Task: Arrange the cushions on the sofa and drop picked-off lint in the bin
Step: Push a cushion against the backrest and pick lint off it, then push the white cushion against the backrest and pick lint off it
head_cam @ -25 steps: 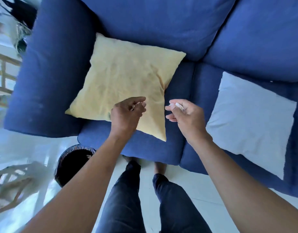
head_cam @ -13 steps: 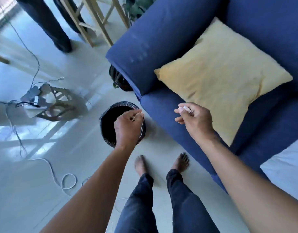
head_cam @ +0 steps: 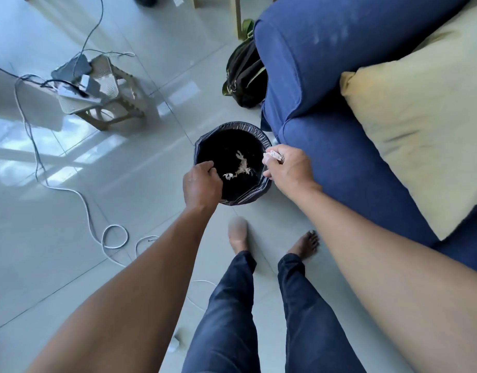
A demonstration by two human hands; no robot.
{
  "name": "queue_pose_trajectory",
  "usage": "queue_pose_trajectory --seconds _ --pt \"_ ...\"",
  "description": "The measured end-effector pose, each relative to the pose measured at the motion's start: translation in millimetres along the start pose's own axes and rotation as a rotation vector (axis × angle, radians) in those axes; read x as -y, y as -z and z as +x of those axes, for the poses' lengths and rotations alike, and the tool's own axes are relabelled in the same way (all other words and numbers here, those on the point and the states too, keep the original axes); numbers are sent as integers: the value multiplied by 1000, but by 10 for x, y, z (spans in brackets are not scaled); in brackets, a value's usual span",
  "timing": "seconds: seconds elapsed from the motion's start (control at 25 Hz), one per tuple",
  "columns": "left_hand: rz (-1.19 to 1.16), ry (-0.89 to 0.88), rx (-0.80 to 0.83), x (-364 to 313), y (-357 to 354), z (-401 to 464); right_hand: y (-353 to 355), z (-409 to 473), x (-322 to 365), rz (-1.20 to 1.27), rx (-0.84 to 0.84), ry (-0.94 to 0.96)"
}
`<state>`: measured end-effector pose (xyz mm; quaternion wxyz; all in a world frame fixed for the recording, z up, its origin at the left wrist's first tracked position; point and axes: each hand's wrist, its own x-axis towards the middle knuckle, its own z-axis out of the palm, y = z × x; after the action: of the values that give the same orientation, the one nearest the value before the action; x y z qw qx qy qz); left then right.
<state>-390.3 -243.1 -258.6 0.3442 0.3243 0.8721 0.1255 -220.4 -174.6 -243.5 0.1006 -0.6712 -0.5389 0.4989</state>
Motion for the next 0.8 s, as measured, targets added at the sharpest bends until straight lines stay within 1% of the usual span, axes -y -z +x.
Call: queue_pose_trajectory --seconds 0.08,0.16,0.28,0.4,0.48,0.56,0.68,0.8 --pt "14 -29 -10 64 113 -27 -114 107 72 -138 73 -31" --pt "16 -60 -13 82 212 -75 -129 129 145 -238 90 -84" --pt "20 -117 9 33 271 -124 -6 64 227 -235 10 -133" --pt "33 -207 51 -166 307 -229 214 -133 280 -182 -53 -100" --pt "26 -270 73 -405 338 -344 397 -295 283 -142 -101 -37" --pt "63 -373 98 -709 356 -531 659 -514 264 -125 -179 14" --pt "142 -570 148 -1152 296 -792 1091 -826 147 -246 -316 70" --pt "247 -784 266 -1622 79 -1130 1626 -1193 -56 -260 -440 50"
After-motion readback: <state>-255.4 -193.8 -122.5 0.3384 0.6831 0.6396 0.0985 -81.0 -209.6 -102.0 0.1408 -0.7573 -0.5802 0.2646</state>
